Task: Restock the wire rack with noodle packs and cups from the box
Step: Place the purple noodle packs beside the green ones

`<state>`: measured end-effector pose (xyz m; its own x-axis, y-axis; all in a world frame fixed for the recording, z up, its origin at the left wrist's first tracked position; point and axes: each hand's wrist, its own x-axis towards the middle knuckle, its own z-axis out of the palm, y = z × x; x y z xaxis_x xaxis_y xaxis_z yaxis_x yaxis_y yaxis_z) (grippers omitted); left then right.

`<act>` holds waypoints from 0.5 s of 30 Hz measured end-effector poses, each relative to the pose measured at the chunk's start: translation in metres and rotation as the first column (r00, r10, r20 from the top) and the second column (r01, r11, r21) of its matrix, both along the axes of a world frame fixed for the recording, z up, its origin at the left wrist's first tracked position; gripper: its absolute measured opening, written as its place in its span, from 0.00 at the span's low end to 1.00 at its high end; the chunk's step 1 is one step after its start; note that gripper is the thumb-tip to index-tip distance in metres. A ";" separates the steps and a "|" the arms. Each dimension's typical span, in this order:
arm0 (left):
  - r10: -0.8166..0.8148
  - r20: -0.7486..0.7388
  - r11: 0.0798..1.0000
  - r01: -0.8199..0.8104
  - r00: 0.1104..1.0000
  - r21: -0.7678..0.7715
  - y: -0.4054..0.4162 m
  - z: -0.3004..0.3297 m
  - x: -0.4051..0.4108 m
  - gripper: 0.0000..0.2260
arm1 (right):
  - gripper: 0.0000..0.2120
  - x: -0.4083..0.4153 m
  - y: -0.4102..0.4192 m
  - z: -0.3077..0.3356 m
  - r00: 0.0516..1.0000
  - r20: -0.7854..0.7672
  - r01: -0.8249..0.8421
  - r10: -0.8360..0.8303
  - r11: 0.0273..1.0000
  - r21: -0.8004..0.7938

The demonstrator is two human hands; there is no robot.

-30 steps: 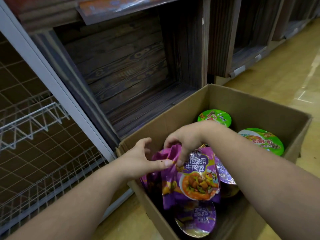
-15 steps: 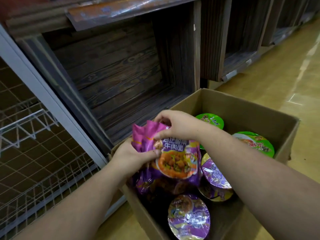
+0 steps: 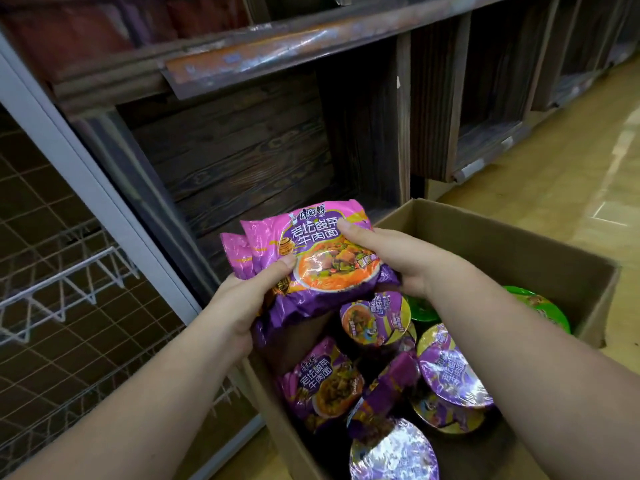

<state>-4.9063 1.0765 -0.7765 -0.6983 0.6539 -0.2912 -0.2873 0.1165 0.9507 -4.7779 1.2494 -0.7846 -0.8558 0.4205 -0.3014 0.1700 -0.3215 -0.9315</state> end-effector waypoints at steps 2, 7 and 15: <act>-0.014 0.031 1.000 0.013 0.999 0.015 0.001 0.003 -0.002 0.19 | 0.21 0.000 -0.002 0.002 0.999 -0.042 -0.011 0.010 1.000 -0.021; -0.106 0.058 0.993 0.103 0.993 0.056 0.004 0.011 -0.004 0.27 | 0.17 -0.005 -0.006 0.000 0.994 -0.109 -0.022 0.021 1.000 -0.010; -0.043 0.007 0.997 0.042 0.999 0.070 0.016 0.027 -0.006 0.27 | 0.32 -0.020 0.002 -0.003 0.982 -0.185 0.041 -0.046 0.999 -0.027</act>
